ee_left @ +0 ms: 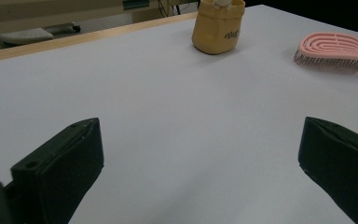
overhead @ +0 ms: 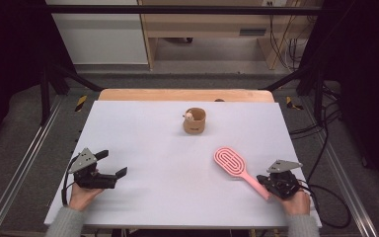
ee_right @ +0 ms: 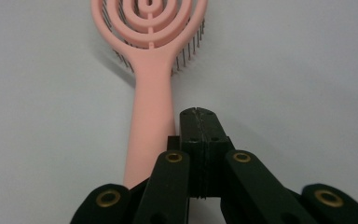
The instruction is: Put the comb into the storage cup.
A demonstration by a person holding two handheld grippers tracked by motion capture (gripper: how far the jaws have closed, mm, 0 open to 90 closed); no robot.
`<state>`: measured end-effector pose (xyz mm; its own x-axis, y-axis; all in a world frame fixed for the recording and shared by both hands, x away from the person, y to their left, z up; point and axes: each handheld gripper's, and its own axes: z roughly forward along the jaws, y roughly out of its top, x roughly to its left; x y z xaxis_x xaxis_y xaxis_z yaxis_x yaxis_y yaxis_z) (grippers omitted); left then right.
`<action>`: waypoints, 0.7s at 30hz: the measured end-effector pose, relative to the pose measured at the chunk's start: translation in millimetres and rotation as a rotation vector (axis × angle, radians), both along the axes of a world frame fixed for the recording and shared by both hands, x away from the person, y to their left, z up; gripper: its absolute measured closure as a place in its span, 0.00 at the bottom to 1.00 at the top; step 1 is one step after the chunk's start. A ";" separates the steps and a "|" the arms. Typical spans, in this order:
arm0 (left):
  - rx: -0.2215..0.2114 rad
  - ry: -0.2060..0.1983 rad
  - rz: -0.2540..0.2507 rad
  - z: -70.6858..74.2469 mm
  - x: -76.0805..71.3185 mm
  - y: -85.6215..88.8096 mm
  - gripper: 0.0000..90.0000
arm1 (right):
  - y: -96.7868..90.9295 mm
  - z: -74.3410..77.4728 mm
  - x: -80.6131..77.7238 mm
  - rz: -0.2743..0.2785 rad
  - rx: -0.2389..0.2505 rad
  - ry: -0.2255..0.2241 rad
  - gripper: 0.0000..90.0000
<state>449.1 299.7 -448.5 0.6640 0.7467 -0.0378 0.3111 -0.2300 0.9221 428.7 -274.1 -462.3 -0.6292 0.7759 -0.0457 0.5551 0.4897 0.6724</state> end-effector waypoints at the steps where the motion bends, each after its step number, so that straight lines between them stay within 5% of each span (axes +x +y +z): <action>1: 0.000 0.001 0.000 -0.1 0.1 0.0 0.00 | 1.1 0.0 -1.7 0.004 0.001 -0.001 1.00; 15: -0.001 -0.001 0.000 0.1 0.0 0.0 0.00 | 4.9 -1.2 -6.5 0.015 0.009 0.010 1.00; 21: -0.001 0.000 -0.001 -0.1 0.1 -0.1 0.00 | 1.8 1.8 -7.1 0.000 0.010 -0.026 1.00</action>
